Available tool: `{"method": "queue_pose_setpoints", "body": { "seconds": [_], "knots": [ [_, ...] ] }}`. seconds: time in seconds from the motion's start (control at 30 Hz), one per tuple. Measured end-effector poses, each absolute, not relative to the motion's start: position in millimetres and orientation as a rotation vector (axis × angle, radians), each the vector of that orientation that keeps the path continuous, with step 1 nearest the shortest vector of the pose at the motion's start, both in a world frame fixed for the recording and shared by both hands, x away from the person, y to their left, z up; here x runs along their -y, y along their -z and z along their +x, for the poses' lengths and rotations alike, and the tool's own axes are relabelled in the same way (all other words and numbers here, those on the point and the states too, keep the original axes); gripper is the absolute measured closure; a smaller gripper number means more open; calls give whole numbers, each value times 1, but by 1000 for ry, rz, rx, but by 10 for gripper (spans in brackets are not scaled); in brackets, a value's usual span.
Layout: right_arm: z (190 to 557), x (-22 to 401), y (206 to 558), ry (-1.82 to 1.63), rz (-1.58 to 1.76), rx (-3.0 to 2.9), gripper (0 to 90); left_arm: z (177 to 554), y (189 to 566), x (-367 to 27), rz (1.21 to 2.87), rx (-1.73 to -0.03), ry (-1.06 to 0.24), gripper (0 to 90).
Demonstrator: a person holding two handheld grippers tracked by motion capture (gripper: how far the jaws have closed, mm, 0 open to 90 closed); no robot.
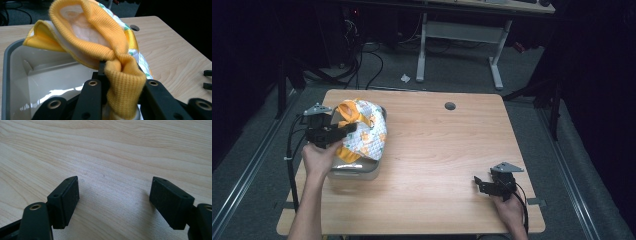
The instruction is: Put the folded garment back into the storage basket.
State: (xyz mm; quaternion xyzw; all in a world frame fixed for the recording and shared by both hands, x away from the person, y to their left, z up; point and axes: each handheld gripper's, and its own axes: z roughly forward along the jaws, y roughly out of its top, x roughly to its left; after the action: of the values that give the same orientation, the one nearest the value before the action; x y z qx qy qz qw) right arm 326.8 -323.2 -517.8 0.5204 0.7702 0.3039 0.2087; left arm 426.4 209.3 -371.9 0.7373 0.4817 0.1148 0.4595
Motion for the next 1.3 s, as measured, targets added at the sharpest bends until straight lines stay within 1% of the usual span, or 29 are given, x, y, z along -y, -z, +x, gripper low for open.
{"method": "queue_pose_setpoints", "body": {
  "seconds": [0.77,1.3],
  "knots": [
    [327,323,518,-846,1449,-2142,242,442,401,-214,1864,-1253,-275,766],
    [327,323,518,-846,1449,-2142,242,454,422,-210,1955,-1303,-307,765]
  ]
}}
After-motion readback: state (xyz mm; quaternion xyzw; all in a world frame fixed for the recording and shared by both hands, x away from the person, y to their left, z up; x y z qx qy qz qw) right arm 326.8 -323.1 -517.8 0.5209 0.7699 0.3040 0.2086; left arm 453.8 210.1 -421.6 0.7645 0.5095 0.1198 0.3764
